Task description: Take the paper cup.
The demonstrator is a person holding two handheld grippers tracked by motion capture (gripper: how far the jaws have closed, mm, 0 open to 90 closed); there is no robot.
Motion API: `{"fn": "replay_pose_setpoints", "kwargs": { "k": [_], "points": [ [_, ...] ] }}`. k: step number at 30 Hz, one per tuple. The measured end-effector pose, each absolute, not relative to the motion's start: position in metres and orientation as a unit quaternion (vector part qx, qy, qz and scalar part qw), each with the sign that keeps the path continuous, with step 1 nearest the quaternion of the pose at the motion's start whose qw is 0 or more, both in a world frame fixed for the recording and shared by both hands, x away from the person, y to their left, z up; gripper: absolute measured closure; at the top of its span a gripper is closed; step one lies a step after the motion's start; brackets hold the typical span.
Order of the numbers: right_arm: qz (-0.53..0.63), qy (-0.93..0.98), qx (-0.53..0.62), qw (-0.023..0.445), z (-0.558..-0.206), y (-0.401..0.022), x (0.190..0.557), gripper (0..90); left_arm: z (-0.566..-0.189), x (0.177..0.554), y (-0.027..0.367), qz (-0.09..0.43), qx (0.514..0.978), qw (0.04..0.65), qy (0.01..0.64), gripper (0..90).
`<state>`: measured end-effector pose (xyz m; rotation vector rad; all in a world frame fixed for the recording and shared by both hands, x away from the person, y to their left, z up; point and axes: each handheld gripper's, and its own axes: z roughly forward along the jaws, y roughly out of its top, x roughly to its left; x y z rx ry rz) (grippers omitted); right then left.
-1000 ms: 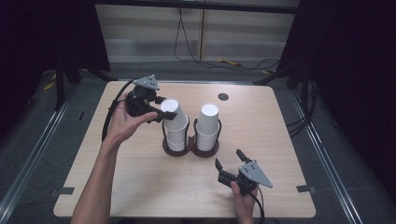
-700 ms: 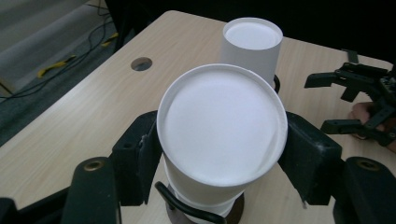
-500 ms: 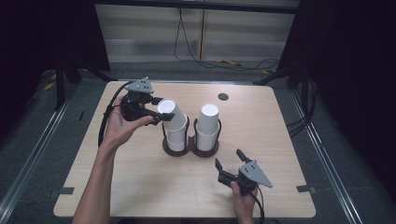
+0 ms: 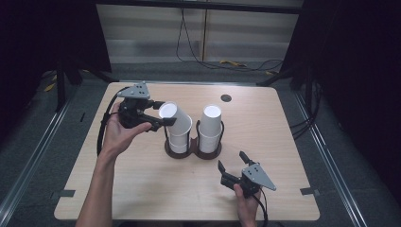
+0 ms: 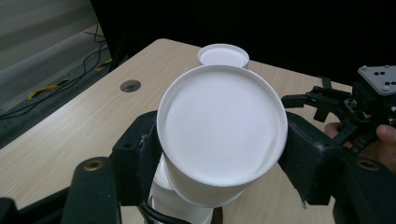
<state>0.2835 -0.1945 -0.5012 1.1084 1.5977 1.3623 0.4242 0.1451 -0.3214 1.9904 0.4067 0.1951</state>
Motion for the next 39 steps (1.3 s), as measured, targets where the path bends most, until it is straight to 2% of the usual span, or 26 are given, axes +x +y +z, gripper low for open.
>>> {"fn": "replay_pose_setpoints", "kwargs": {
  "k": [13, 30, 39],
  "points": [
    [0.534, 0.623, 0.438, 0.368, -0.501, -0.195, 0.284, 14.0, -0.332, 0.408, 0.145, 0.078, 0.819, 0.545, 0.161, 34.3],
    [0.541, 0.649, 0.417, 0.335, -0.500, -0.189, 0.285, 13.1, -0.348, 0.391, 0.140, 0.067, 0.804, 0.575, 0.136, 34.3],
    [0.576, 0.671, 0.369, 0.285, -0.497, -0.176, 0.281, 12.8, -0.361, 0.380, 0.137, 0.048, 0.798, 0.587, 0.127, 34.2]
  ]
}}
